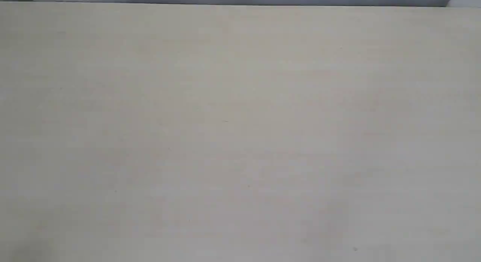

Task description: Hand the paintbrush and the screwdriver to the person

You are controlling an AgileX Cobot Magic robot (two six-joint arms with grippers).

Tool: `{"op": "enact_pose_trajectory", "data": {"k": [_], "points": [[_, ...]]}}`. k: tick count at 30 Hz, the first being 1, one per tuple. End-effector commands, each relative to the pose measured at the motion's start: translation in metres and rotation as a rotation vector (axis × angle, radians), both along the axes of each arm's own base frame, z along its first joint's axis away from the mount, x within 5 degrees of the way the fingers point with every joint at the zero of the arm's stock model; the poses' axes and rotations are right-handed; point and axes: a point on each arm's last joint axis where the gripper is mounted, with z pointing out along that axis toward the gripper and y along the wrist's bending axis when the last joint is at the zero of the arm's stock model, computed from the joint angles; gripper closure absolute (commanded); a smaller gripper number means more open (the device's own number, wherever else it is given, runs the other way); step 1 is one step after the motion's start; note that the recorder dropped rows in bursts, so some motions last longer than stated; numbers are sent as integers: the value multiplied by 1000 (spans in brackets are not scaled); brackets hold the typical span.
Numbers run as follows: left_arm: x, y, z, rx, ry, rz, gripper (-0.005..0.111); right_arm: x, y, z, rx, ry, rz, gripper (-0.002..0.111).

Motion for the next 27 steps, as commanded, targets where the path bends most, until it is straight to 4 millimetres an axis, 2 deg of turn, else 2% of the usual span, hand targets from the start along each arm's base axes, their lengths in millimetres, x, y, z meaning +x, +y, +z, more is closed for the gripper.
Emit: {"op": "enact_pose_trajectory", "data": {"k": [1,8,27], "points": [[0,0,0,-6,-10,-6,107,0,0,-1,0,-12,-2,104],[0,0,0,-6,-10,-6,107,0,-2,-9,1,-15,-19,104],[0,0,0,-3,-12,-6,107,0,-2,-7,-73,-38,-12,104]]}}
